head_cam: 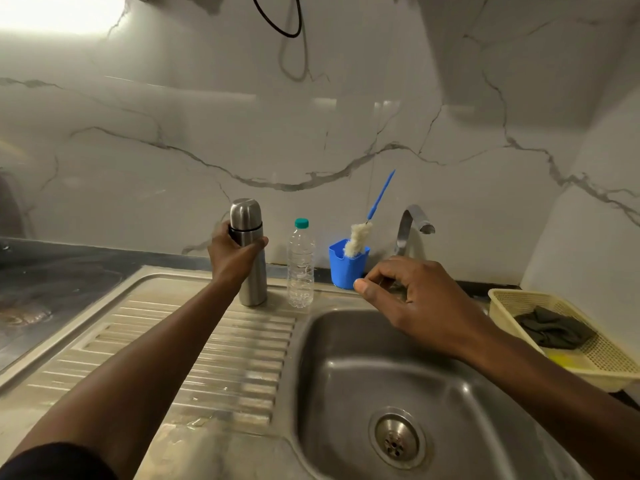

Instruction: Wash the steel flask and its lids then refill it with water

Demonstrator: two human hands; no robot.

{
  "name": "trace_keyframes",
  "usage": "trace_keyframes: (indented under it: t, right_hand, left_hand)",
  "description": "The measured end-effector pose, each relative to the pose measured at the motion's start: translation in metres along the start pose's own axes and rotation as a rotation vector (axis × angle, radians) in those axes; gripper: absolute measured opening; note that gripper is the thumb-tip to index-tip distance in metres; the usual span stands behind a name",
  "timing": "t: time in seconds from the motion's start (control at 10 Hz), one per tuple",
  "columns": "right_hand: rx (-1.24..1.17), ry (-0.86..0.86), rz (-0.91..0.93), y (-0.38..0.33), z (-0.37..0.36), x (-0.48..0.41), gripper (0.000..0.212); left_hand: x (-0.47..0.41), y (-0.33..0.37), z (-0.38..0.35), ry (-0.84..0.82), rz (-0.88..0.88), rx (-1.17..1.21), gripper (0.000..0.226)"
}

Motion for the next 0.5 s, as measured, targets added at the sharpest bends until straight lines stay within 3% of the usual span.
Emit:
trace_keyframes:
  t: [0.3, 0.4, 0.5]
  right_hand:
    - [0.024, -0.007, -0.012, -0.014, 0.019, 0.010, 0.027]
    - [0.044, 0.013, -0.011, -0.022, 0.030, 0.014, 0.027]
    - [0.076, 0.052, -0.016, -0.033, 0.046, 0.021, 0.027]
  left_hand:
    - [0.011, -0.005, -0.004, -0.104, 0.103, -0.004, 0.061]
    - [0.017, -0.003, 0.003, -0.131, 0.098, -0.034, 0.070]
    - [0.041, 0.030, 0.024, -0.053, -0.051, -0.064, 0.069]
Point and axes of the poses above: each hand's wrist, its own x-axis away from the middle knuckle, its own z-axis out of the back of the hand, y = z × x, the point moved 8 cm from there along -x, towards the middle knuckle, and after that the axes turned 11 degrees about y, right-handed, at the moved point
